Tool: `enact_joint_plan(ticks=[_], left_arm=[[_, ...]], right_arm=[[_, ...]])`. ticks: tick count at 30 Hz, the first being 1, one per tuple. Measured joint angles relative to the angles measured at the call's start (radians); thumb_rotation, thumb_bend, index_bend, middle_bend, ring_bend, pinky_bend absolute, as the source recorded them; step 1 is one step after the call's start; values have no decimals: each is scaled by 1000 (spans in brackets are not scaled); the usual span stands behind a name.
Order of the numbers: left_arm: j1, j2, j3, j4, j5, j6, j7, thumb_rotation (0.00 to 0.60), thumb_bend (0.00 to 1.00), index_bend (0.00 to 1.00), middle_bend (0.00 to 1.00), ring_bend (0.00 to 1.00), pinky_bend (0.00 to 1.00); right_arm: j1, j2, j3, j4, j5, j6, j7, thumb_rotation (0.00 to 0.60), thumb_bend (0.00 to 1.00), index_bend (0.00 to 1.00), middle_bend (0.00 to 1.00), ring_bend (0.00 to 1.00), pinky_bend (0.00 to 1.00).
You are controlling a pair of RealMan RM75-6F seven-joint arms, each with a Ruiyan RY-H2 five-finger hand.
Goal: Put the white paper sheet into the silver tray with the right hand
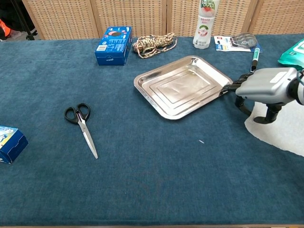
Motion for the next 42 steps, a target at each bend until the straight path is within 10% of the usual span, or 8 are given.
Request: enact_joint_plan(ticks=[24,42], left_arm=[[10,8,9,-1,25,14,-23,600,0,0,0,0,0],[-7,29,4,23,10,-29,-96,600,0,0,0,0,0]], right_arm=[[-17,106,69,-154,-147,117,110,600,517,630,20,0,24],[198,-104,218,-65,126,154,-140,600,517,630,20,0,24]])
